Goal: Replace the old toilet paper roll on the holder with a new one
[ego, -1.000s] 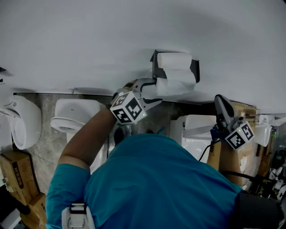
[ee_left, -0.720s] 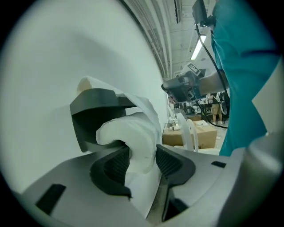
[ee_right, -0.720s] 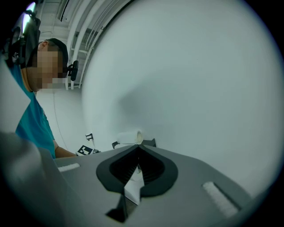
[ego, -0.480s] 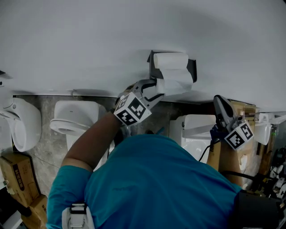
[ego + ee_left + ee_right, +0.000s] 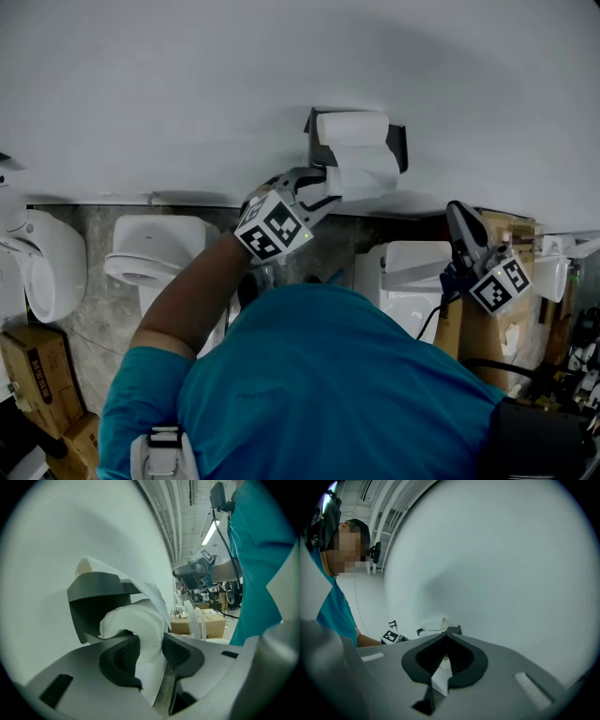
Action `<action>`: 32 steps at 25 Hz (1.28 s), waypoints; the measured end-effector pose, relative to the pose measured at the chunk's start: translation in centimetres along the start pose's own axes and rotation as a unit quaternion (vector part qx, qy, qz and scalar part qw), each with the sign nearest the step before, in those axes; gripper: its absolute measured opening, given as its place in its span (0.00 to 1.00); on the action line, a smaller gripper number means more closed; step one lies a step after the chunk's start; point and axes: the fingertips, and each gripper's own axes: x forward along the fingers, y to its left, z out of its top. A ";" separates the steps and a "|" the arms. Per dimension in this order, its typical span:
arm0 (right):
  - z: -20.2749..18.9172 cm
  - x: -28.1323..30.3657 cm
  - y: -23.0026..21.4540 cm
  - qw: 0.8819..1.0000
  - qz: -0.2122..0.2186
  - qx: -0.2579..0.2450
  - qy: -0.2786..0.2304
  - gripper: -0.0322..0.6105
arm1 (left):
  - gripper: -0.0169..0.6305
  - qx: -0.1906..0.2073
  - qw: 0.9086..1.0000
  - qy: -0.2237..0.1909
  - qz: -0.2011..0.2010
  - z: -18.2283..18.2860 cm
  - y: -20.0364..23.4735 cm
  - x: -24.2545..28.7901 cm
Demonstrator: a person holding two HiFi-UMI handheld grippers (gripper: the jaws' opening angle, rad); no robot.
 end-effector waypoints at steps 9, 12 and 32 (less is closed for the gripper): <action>-0.2 -0.1 -0.2 1.000 -0.004 0.005 0.000 0.05 | 0.25 -0.023 1.000 -0.015 -0.015 -0.2 0.0 0.3; -0.3 -0.2 -0.1 1.000 -0.005 0.005 0.000 0.05 | 0.25 -0.026 0.999 -0.023 -0.017 0.1 -0.3 0.3; -0.3 -4.0 -2.4 0.999 -0.029 0.015 -0.017 0.05 | 0.24 -0.005 0.999 -0.019 -0.041 2.5 -3.0 4.7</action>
